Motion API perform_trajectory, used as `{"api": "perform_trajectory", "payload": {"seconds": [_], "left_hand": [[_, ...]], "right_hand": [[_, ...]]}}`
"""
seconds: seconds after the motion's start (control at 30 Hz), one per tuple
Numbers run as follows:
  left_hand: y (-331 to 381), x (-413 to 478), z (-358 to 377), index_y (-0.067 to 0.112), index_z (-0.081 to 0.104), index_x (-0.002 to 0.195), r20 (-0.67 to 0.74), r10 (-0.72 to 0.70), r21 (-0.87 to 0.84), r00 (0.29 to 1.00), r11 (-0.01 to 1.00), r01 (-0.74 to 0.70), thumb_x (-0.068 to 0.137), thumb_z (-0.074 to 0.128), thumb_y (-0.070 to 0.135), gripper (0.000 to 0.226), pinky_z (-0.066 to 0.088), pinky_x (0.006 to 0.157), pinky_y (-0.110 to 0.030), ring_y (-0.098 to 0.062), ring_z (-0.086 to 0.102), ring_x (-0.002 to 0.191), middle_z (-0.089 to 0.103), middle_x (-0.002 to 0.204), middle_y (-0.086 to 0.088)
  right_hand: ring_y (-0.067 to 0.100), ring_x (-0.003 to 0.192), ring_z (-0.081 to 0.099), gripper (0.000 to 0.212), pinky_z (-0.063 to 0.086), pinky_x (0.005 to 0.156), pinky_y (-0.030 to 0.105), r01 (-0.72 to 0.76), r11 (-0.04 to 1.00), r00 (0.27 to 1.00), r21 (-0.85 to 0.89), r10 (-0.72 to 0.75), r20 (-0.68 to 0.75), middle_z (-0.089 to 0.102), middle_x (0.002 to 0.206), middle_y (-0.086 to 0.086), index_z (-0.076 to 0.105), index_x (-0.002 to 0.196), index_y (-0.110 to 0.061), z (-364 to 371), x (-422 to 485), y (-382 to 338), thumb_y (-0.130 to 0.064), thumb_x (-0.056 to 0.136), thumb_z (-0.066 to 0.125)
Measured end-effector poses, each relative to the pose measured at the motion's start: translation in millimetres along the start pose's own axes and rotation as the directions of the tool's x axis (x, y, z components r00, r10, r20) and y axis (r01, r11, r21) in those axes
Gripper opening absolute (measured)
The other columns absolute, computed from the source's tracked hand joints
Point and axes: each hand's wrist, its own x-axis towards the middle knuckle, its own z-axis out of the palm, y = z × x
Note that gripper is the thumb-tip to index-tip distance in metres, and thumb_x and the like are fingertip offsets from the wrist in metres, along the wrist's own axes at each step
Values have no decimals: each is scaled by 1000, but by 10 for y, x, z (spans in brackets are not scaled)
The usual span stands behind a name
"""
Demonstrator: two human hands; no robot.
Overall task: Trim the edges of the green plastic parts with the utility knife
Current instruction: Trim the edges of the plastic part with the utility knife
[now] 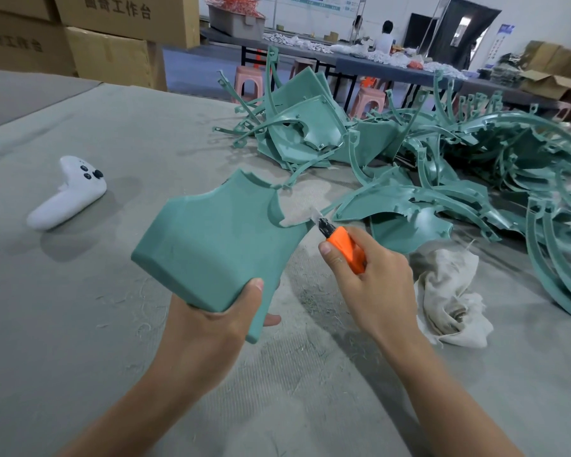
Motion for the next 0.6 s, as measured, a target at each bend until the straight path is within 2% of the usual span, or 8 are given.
{"api": "perform_trajectory", "payload": {"seconds": [0.13, 0.23, 0.37, 0.47, 0.53, 0.6], "left_hand": [[-28, 5, -9, 8, 65, 108, 12, 19, -17, 1000, 1000, -19, 86, 65, 2, 23, 60, 58, -41, -24, 73, 65, 76, 88, 1], [-57, 20, -19, 8, 66, 107, 9, 20, -37, 1000, 999, -20, 85, 68, 3, 22, 60, 56, -38, -27, 73, 64, 76, 86, 0], [-83, 27, -34, 12, 66, 107, 16, 23, -35, 1000, 999, -22, 80, 74, 12, 29, 60, 57, -37, -29, 73, 63, 76, 86, 1], [-81, 24, -28, 14, 65, 107, 27, 20, -41, 999, 999, -19, 72, 69, 22, 37, 60, 57, -35, -29, 73, 63, 76, 86, 2], [-91, 26, -28, 13, 66, 105, 26, 23, -46, 999, 999, -22, 76, 74, 16, 30, 59, 56, -33, -28, 72, 61, 76, 84, 2], [-102, 27, -35, 13, 66, 103, 18, 19, -61, 1000, 998, -18, 84, 71, 5, 21, 58, 53, -31, -29, 72, 61, 76, 83, 1]], "right_hand": [[21, 53, 45, 40, 38, 52, 35, -17, 999, 1000, -38, 17, -12, 40, 53, -8, 63, 99, -23, -12, 19, 29, -60, 91, 51], [23, 54, 48, 40, 41, 53, 37, -19, 998, 1000, -67, 18, -15, 42, 55, -8, 63, 101, -24, 2, 21, 26, -61, 92, 50], [24, 58, 52, 40, 38, 55, 34, -45, 993, 997, -110, 38, -64, 45, 58, -10, 63, 103, -24, -17, 54, 84, -61, 92, 51], [24, 58, 52, 40, 40, 54, 35, -42, 991, 997, -129, 33, -68, 42, 57, -12, 62, 101, -24, -34, 67, 132, -61, 93, 50], [23, 56, 50, 40, 33, 51, 31, -43, 989, 995, -140, 30, -100, 39, 55, -13, 62, 100, -23, -41, 79, 153, -61, 93, 51], [22, 54, 47, 38, 26, 50, 29, -53, 986, 990, -159, 31, -140, 37, 54, -15, 62, 99, -22, -57, 99, 180, -58, 93, 54]]}}
